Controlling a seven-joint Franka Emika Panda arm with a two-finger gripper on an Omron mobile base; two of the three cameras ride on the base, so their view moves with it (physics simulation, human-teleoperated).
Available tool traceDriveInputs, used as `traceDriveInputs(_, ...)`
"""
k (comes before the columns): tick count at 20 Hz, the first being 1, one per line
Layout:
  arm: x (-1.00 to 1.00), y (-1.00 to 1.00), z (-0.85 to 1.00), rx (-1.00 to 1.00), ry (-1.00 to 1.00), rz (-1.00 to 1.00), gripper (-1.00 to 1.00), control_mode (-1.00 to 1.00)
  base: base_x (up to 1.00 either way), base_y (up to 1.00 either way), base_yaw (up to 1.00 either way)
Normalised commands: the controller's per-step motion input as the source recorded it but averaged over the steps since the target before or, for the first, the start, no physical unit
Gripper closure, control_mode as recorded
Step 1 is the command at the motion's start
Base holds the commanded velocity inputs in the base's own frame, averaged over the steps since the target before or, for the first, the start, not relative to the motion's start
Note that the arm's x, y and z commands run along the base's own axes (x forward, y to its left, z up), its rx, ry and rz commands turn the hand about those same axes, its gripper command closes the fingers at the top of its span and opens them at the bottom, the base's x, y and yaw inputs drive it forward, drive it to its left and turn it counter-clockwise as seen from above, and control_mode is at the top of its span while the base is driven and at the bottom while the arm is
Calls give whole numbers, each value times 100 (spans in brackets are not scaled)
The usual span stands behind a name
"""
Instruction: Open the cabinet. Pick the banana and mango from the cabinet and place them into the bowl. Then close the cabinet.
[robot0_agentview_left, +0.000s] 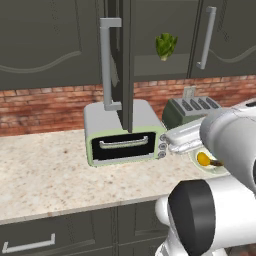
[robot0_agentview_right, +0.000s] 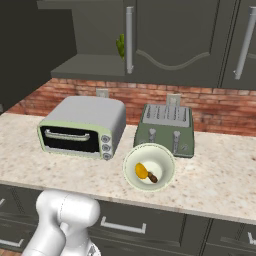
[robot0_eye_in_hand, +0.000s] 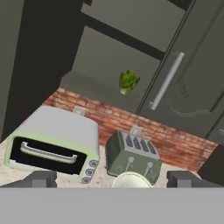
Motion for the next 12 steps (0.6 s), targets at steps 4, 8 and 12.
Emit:
traceDriveInputs(4,-13,38,0,-6,-3,-9,-100,-100,0,0,0)
traceDriveInputs(8,-5,39,0,-6,-2,-9,-100,-100,0,0,0)
traceDriveInputs(12,0,37,0,-6,-3,-10,-100,-100,0,0,0)
